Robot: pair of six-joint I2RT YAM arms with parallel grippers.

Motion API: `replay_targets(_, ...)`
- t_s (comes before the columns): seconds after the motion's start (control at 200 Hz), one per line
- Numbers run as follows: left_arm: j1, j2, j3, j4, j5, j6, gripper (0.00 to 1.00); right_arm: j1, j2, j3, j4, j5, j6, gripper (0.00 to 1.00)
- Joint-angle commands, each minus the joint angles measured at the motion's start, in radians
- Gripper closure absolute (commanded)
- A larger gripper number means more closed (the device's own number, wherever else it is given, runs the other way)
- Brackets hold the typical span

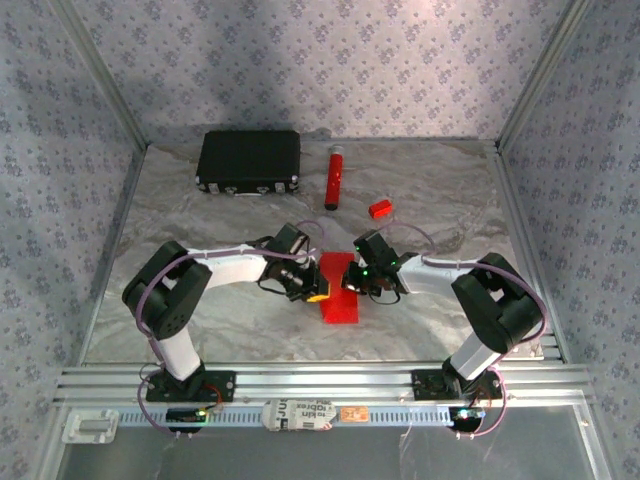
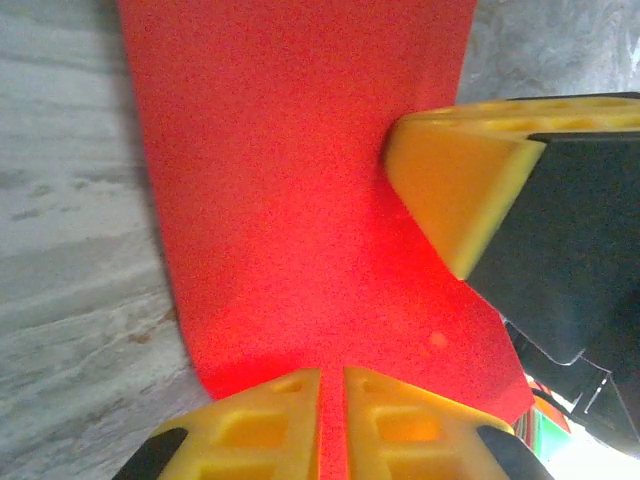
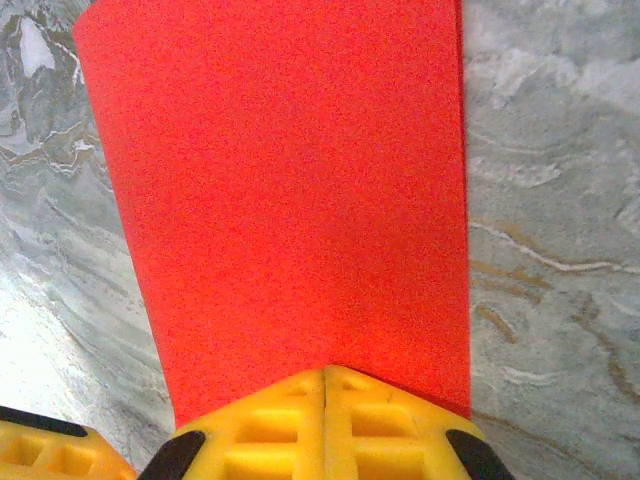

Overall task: Fold a paper plane with a square sheet of paper (pick it up from the middle)
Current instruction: Fold the square sheet of paper in half at the center of the table.

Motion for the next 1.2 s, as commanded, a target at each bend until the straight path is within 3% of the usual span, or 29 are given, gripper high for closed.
replay_targets(0.0,-0.009,0.011,-0.025,0.044,0.027,-0.021,0.87,0.007,0.015,-0.049,-0.101,0.046,0.012,1.0)
replay_targets(0.48,-0.016,0.036,-0.085,0.006,-0.037,0.054,0.88,0.008,0.015,-0.066,-0.093,0.048,0.016,1.0)
replay_targets(0.814,-0.047,-0.069,-0.028,0.0,-0.027,0.013,0.86,0.01,0.014,-0.062,-0.096,0.051,0.015,1.0)
replay_targets(1.199,-0.063,-0.008,-0.113,0.075,-0.016,-0.008,0.86,0.01,0.005,-0.078,-0.097,0.054,0.013,1.0)
